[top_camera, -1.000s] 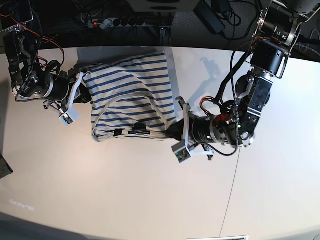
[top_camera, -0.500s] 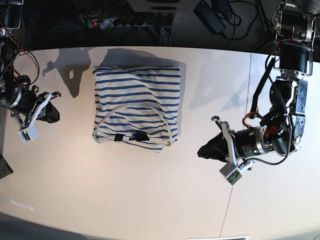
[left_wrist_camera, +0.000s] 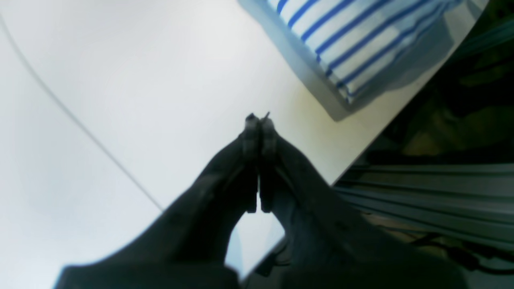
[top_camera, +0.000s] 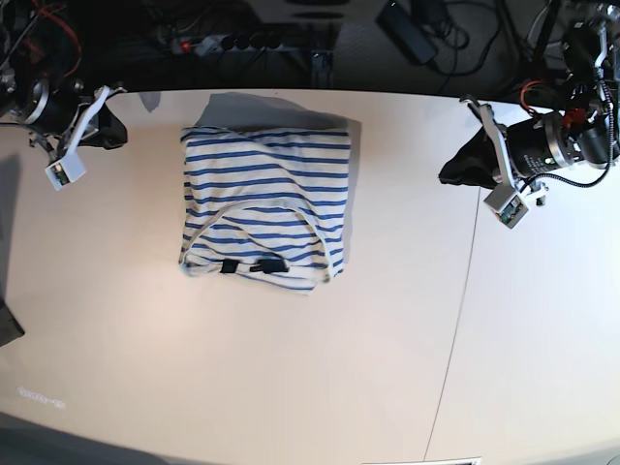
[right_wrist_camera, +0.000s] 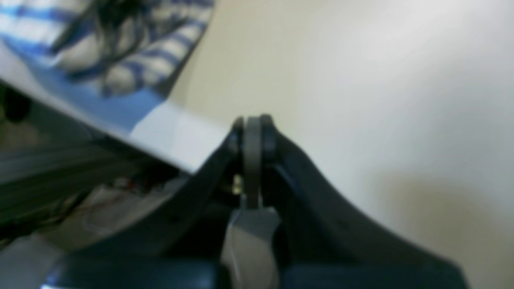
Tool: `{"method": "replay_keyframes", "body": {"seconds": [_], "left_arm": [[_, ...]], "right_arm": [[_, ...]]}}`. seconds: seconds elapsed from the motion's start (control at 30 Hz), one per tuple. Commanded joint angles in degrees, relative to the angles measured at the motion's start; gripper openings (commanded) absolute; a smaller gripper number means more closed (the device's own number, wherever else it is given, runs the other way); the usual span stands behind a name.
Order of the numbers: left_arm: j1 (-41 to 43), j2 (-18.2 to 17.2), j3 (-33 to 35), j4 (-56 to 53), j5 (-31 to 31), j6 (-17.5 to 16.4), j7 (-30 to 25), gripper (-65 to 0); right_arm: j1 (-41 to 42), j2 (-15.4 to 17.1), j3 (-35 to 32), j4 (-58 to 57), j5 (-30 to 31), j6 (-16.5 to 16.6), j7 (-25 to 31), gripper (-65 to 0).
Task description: Fold the T-shirt properly
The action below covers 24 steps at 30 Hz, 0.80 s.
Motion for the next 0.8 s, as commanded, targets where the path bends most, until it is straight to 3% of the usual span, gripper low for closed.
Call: {"method": "replay_keyframes", "body": {"seconds": [0.0,0.2,0.33,0.47,0.57,0.67,0.77], "left_arm": [[1.95,-0.72,-1.22,1.14,-0.92,-0.12,-0.66,-65.0],[13.68,-0.44,-6.62,3.15,-0.94,-0.12,-1.01,-65.0],[20.76,1.79,-8.7,3.34,-0.35,-0.12,-1.22,-65.0],[26.12,5.01,-8.61,-0.39,7.43,-0.12,-7.78,-65.0],[26.36,7.61,-8.57,-9.77,14.69,-0.12,-16.09,-65.0],[22.75,9.27,-8.48,-24.68,19.15,-0.12,-22.4,-65.0],[15.17,9.46,-7.32,-42.36,21.9,-0.12,-23.65,-65.0]], "right_arm": [[-2.12,1.03,0.68,1.75,0.76,2.8,0.61,-65.0],[-13.09,-1.53,0.68,5.66,0.96,2.82,0.66,-65.0],[-19.19,-2.93,0.66,5.62,0.83,2.8,0.72,-65.0],[-23.34,-4.33,0.02,3.1,0.24,2.78,1.27,-65.0],[-23.58,-4.98,-2.1,-3.39,-1.29,2.62,3.15,-65.0],[-22.49,-4.98,-6.56,-13.99,-5.16,2.51,9.53,-65.0],[-17.4,-4.98,-12.83,-27.71,-8.76,1.86,12.59,-65.0]]}}
